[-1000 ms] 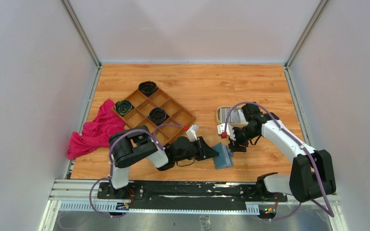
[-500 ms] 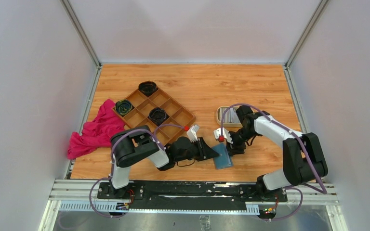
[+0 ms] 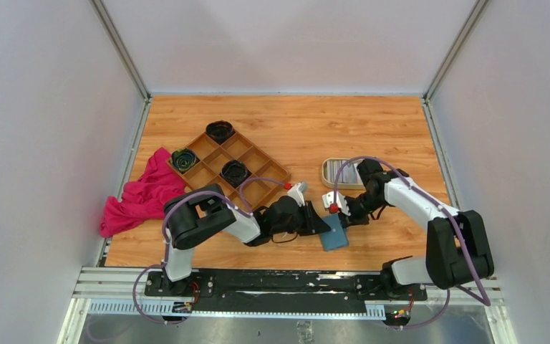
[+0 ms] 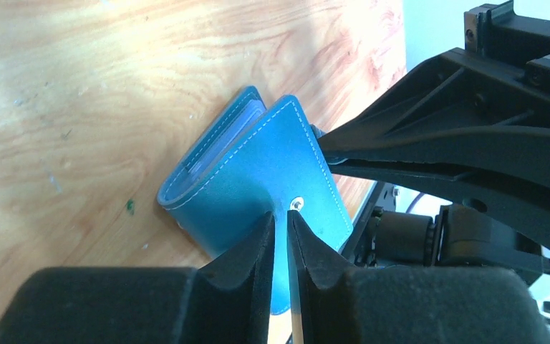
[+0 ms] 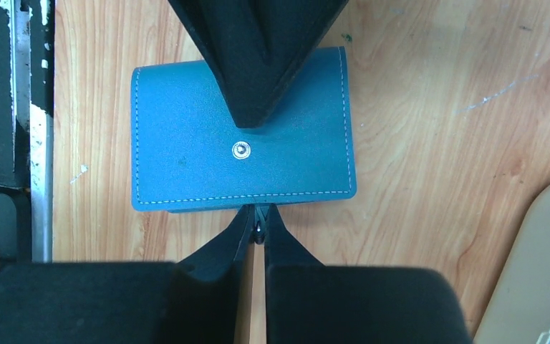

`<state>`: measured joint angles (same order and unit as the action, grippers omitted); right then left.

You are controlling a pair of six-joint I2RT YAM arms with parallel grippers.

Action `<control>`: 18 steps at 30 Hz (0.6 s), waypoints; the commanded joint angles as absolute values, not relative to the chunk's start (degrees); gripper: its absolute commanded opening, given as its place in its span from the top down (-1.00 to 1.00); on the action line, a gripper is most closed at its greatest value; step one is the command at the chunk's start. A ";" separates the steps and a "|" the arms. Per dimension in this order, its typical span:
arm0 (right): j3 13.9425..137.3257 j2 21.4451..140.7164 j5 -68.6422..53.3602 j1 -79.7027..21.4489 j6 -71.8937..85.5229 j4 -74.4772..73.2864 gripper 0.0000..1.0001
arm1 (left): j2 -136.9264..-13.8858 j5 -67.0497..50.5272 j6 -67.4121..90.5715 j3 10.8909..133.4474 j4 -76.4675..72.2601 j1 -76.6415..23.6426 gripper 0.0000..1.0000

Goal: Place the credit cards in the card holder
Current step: Close the card holder at the center of the board.

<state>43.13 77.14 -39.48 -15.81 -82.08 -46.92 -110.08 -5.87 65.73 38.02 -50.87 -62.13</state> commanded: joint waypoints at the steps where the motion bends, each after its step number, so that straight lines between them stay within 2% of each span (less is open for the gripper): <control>1: 42.43 76.77 -41.86 -12.96 -83.32 -48.70 0.99 | -110.58 -4.01 60.91 41.53 -40.90 -62.44 0.66; 12: 41.41 73.56 -48.55 -9.14 -92.88 -52.91 0.81 | -114.65 -4.51 60.03 43.88 -38.14 -62.48 0.68; 13: 41.31 73.83 -50.76 -9.19 -95.09 -54.16 0.74 | -114.81 -4.75 60.01 44.20 -38.14 -62.47 0.68; 18: 42.78 72.81 -55.04 -9.77 -93.67 -57.13 0.13 | -114.93 -5.37 59.87 44.74 -38.22 -62.47 0.68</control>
